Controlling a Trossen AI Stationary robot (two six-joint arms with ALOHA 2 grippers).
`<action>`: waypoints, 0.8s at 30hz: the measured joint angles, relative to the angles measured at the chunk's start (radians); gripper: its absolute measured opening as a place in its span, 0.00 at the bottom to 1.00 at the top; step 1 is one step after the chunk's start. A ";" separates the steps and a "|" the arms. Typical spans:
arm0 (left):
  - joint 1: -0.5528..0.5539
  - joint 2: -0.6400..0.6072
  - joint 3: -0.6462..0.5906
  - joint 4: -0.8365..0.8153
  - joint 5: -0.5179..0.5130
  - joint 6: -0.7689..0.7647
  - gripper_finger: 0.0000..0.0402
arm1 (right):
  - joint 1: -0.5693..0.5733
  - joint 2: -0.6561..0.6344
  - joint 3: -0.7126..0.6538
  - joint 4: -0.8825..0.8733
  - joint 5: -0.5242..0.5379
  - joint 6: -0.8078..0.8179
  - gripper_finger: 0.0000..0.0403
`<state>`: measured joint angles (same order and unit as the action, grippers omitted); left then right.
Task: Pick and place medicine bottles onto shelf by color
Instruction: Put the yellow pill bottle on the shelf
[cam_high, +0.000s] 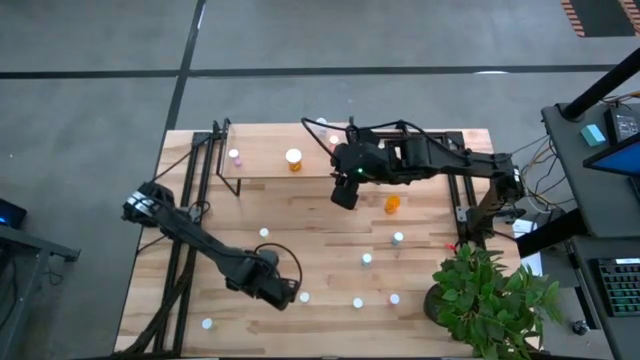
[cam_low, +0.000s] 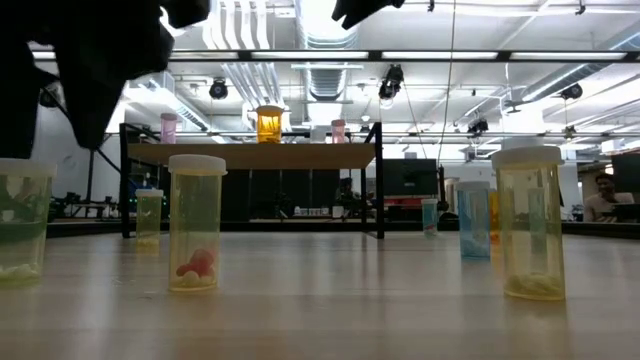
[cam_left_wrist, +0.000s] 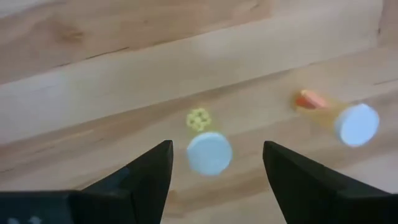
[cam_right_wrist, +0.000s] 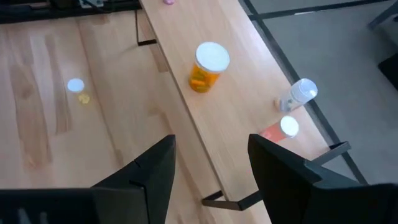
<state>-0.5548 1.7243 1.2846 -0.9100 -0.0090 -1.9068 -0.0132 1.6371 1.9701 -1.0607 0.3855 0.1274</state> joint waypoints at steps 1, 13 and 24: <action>0.000 0.010 0.000 0.014 -0.001 0.000 0.58 | 0.000 0.000 0.000 -0.001 0.000 -0.007 0.48; -0.001 0.053 -0.002 0.036 0.005 -0.003 0.48 | 0.000 -0.001 0.016 -0.003 0.000 -0.036 0.48; -0.007 0.053 -0.014 0.037 0.031 0.002 0.33 | 0.000 -0.001 0.015 -0.003 0.000 -0.036 0.48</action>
<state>-0.5617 1.7771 1.2701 -0.8730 0.0219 -1.9049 -0.0132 1.6360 1.9855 -1.0641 0.3855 0.0917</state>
